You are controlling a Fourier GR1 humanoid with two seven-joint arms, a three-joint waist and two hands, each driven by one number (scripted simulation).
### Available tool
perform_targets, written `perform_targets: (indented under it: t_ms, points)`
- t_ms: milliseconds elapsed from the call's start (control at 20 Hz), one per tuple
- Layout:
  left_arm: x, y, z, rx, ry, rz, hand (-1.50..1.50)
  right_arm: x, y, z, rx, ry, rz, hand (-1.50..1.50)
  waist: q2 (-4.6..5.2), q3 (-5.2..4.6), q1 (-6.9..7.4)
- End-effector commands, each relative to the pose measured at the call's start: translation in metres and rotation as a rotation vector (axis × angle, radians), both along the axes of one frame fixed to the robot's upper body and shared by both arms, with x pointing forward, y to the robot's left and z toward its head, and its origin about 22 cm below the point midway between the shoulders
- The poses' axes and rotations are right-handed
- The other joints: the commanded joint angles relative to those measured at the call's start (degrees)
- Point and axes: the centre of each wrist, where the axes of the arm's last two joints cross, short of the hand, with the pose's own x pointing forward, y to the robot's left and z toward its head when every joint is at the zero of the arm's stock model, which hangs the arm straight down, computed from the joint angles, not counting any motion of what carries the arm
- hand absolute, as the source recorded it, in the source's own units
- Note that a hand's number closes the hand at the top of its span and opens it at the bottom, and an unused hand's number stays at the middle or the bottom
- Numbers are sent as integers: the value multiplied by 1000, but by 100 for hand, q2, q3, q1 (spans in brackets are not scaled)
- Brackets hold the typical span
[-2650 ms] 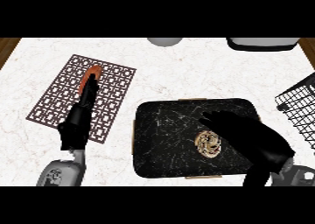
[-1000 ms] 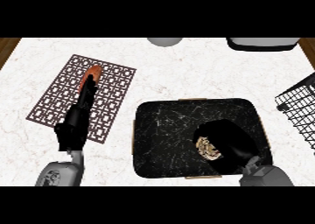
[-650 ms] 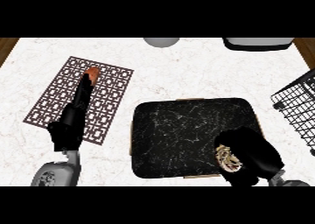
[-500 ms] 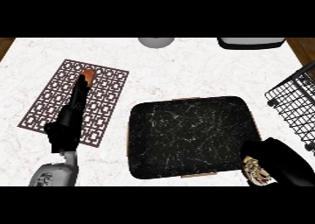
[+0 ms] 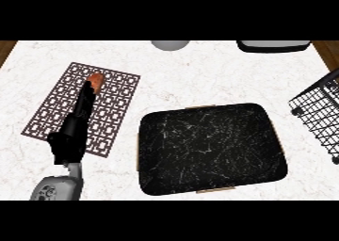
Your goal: Pick the cupcake from the tray and place it in the tiered basket
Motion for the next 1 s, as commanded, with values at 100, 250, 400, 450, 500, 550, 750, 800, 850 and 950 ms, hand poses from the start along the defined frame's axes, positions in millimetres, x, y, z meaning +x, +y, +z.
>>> perform_targets:
  t_ms: [100,250,400,450,500,550,750,800,850,950]
  points:
    - [4,-9,4,11,-6,-7,0,-23,-56,68,65,-183,-79,150,-5,-19,-18]
    - [8,2,10,7,0,6,0,-31,-68,102,132,-250,-100,150,-9,-23,-36]
    - [-16,0,-5,-11,14,-18,0,-41,-91,143,191,-293,-135,150,-15,-24,63]
    - [0,4,0,-3,-4,11,0,-44,-86,157,237,-297,-103,150,-14,-33,-53]
    - [-3,-14,-3,-12,8,-3,0,-43,-96,174,248,-318,-129,150,-2,-27,19]
    - [-7,-7,-7,-9,16,-1,0,-55,-99,183,274,-306,-132,150,-13,-29,-10]
    - [-16,-10,-4,6,9,-20,0,-67,-116,234,291,-326,-191,150,7,-23,120]
    - [-21,-2,5,-13,-25,-26,0,-75,-125,246,316,-327,-202,150,-4,-23,124]
    - [-4,-15,2,-14,-6,-24,0,-53,-113,242,339,-293,-204,150,27,-21,161]
    - [5,-27,12,6,-21,-36,0,-51,-128,252,415,-283,-211,150,35,-17,175]
